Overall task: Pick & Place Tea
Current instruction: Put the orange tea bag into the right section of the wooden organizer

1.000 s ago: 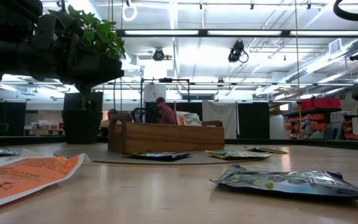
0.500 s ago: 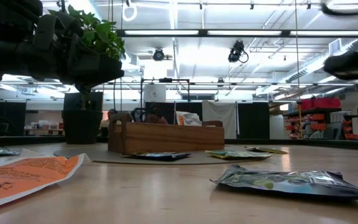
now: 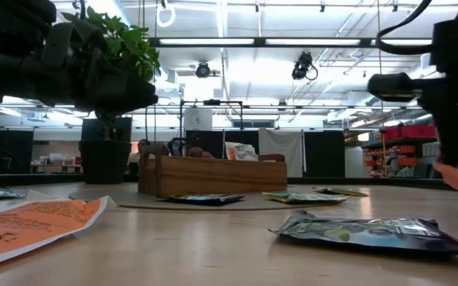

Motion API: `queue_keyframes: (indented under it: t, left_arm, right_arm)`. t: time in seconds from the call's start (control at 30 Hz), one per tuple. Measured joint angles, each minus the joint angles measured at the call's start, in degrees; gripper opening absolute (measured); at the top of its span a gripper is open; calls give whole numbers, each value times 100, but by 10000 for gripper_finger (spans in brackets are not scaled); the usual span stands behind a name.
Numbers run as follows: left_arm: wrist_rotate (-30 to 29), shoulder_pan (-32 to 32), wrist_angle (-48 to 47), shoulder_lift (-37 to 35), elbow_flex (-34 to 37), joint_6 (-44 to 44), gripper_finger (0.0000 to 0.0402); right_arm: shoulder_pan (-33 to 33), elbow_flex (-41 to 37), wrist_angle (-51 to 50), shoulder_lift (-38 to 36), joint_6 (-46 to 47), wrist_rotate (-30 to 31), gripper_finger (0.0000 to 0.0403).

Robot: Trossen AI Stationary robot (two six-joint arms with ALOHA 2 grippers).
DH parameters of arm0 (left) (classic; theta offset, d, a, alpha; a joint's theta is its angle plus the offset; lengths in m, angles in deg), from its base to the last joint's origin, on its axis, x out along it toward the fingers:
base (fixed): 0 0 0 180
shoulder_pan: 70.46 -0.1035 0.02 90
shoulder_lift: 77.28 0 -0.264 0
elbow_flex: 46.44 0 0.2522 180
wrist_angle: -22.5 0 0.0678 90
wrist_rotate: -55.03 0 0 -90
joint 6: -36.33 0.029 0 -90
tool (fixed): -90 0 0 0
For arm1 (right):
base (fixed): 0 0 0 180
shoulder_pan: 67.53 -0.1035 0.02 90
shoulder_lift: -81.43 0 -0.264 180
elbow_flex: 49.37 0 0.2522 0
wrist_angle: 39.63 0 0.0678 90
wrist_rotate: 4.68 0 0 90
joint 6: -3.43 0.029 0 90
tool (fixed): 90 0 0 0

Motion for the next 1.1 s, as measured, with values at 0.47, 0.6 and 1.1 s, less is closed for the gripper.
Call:
queue_keyframes:
  t: [0.47, 0.6, 1.1]
  left_arm:
    - [0, 0, -2, 0, 0, 3, 163]
    - [0, 0, 4, 0, 0, 4, 163]
    - [0, 4, 6, 0, -2, 2, 163]
  right_arm:
    - [63, 0, -38, -9, 1072, 850, 227]
    - [164, 2, 82, -35, 2112, 396, 233]
    - [302, -221, 184, -44, 4249, -236, 233]
